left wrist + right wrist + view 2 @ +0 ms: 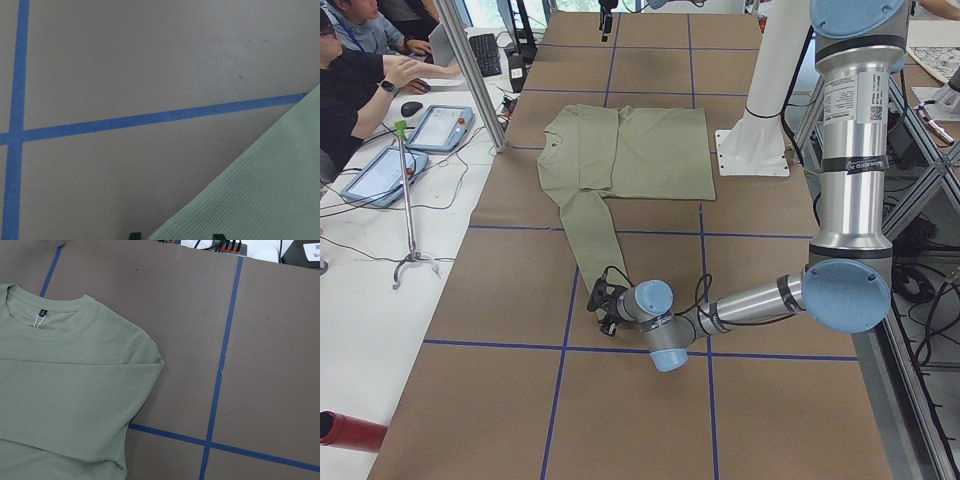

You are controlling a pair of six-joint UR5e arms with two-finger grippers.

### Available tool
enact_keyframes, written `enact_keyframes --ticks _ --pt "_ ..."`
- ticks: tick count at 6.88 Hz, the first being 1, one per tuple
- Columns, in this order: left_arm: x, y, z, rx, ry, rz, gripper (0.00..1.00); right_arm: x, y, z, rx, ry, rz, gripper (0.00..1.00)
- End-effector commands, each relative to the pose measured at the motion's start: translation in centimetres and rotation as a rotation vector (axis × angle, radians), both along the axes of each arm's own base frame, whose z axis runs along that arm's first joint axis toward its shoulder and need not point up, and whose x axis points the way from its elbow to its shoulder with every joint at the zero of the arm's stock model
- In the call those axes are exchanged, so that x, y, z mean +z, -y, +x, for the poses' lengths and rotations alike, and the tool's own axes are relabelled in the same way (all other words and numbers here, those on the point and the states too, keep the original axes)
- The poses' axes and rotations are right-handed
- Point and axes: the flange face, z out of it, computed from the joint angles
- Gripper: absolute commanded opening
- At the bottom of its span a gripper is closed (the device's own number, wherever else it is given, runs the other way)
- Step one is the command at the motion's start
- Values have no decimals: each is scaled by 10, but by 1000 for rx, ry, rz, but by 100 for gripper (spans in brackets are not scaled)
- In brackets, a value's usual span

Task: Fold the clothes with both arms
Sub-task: 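Release the sleeve and raise the right gripper while the left gripper grasps the other cuff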

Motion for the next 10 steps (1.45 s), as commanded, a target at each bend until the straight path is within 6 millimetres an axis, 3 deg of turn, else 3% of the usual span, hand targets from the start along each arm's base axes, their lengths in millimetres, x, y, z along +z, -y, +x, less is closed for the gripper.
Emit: enact_keyframes --ticks 1,2,5,6,8,9,10 --pt "-2 1 0 0 -2 5 10 0 0 0 0 0 0 100" --pt "-2 1 0 0 -2 5 0 0 0 0 0 -1 -1 100" --pt "-13 3 1 -1 -16 27 0 0 0 0 0 -1 -1 100" --pt "-34 5 3 30 -48 43 0 0 0 0 0 -1 -1 100" --pt "-69 27 -17 32 -85 32 0 -1 -1 1 0 2 3 100" --pt "-104 40 -11 35 -76 10 0 0 -1 1 2 0 1 100" --pt "-160 55 -3 31 -61 -18 0 0 -1 1 2 0 1 100"
